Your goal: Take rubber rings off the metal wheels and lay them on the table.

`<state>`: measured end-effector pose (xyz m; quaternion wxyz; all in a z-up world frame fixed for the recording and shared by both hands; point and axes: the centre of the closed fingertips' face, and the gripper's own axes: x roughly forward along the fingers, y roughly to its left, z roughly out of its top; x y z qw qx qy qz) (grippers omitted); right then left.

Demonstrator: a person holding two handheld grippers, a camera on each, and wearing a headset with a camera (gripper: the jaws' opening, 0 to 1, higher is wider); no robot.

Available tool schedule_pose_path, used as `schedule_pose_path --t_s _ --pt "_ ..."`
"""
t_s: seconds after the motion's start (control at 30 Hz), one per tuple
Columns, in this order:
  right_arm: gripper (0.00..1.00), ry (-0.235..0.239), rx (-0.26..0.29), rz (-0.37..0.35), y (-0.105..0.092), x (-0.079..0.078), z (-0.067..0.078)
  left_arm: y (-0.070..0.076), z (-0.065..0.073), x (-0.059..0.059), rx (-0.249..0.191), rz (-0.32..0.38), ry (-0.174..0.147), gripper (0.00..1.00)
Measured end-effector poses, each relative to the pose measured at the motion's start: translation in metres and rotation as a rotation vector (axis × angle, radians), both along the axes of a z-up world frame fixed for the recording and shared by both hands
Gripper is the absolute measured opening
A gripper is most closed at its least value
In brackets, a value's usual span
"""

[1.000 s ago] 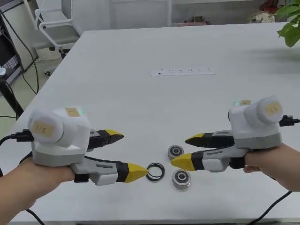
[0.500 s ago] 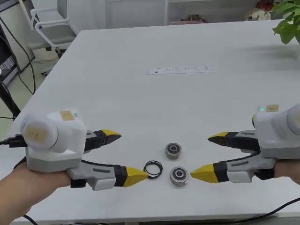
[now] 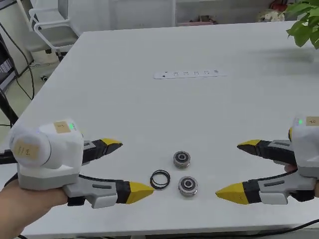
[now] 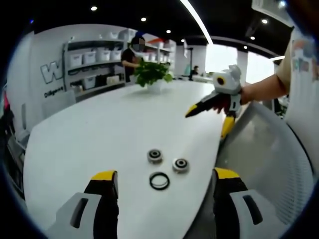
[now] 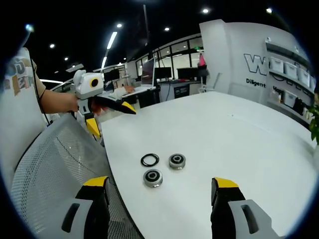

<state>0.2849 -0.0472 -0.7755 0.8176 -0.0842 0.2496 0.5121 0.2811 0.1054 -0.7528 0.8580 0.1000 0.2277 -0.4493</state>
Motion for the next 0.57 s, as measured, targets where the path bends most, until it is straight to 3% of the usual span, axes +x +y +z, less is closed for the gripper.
schedule_pose_path --t_s 0.57 --pt "0.86 -0.013 -0.019 -0.019 -0.0077 -0.0018 -0.0015 0.0056 -0.0034 -0.0026 0.006 0.009 0.0 0.82"
